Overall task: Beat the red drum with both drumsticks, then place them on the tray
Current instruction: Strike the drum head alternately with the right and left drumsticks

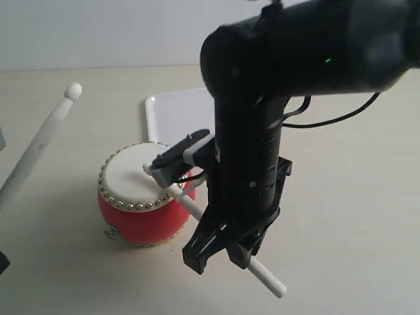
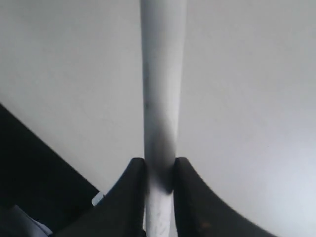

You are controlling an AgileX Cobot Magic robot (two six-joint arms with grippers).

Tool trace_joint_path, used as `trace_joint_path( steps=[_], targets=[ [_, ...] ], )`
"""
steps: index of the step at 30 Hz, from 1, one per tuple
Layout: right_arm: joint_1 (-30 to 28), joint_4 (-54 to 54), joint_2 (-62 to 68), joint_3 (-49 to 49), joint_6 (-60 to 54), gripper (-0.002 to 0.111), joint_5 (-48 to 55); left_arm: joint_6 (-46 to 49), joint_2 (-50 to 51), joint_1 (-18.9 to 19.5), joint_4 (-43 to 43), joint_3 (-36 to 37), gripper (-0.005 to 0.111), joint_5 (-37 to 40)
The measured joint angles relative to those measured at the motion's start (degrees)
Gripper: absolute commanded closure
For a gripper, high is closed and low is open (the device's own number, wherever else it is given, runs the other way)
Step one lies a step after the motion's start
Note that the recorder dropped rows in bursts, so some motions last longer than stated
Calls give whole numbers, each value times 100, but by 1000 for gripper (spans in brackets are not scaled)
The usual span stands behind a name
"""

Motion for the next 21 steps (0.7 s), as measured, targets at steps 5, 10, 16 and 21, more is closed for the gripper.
trace_joint_path(
  steps=[5,10,16,21],
  targets=[
    [0,-103,-413,-193,-6,108,-26,0,-222,0,21,362,107,-11],
    [0,-232,-2288,-491,367,108,-50,144,474,0,21,272,107,-23],
    [0,-232,-3180,-1,550,108,-4,788,2604,0,-523,-2,107,140],
    [0,-250,-3123,480,572,108,41,858,2690,0,-559,-319,107,327]
  ],
)
